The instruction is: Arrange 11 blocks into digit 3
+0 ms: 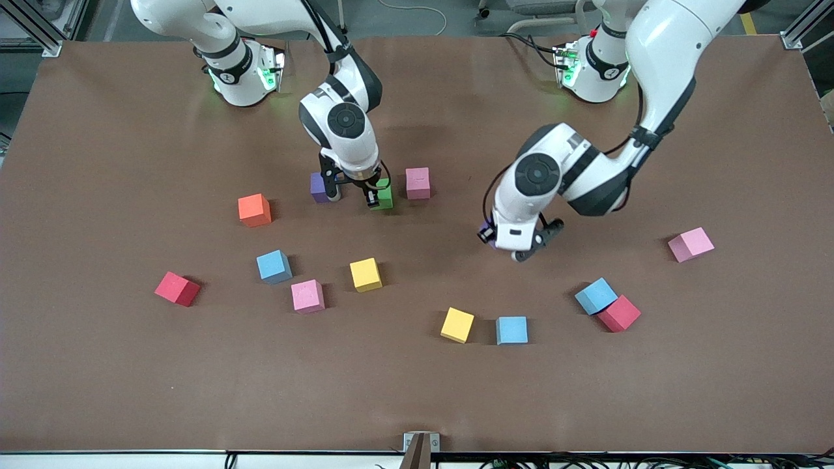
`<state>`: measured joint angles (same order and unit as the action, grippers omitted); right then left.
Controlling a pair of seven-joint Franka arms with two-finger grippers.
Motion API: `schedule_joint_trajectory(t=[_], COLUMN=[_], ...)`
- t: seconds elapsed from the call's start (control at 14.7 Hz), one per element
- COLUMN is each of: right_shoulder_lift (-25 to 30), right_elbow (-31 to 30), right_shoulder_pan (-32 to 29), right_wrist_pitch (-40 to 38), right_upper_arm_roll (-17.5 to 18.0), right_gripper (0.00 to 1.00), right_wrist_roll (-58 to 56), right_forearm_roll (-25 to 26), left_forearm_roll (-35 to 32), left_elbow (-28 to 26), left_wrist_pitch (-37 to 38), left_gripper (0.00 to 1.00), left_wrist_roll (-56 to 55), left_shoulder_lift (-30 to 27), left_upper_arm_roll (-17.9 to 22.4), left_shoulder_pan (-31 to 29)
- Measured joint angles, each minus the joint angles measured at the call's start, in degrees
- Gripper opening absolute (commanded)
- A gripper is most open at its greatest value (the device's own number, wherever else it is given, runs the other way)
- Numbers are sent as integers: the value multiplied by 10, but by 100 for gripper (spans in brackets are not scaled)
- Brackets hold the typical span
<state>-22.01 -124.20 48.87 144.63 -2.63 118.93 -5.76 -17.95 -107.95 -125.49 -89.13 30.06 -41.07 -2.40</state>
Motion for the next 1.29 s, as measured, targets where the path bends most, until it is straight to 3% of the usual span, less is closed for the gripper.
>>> schedule_joint_trajectory(t=[0.55, 0.95, 1.29], right_shoulder_lift=[0, -2, -2], right_elbow=[0, 0, 0], right_shoulder_pan=[14, 28, 32], right_wrist_pitch=[5, 16, 18], right_upper_arm_roll=[0, 1, 1], right_gripper=[0, 0, 0], right_wrist_roll=[43, 55, 57], right_forearm_roll=[0, 0, 0], left_forearm_roll=[0, -1, -1], left_elbow=[-144, -169, -172], left_wrist_pitch=[-165, -166, -181], left_gripper=[31, 31, 31], left_wrist_roll=[-327, -540, -607], left_shoulder_lift=[-25, -44, -44], left_upper_arm_roll=[-40, -64, -64], left_shoulder_pan=[1, 9, 19])
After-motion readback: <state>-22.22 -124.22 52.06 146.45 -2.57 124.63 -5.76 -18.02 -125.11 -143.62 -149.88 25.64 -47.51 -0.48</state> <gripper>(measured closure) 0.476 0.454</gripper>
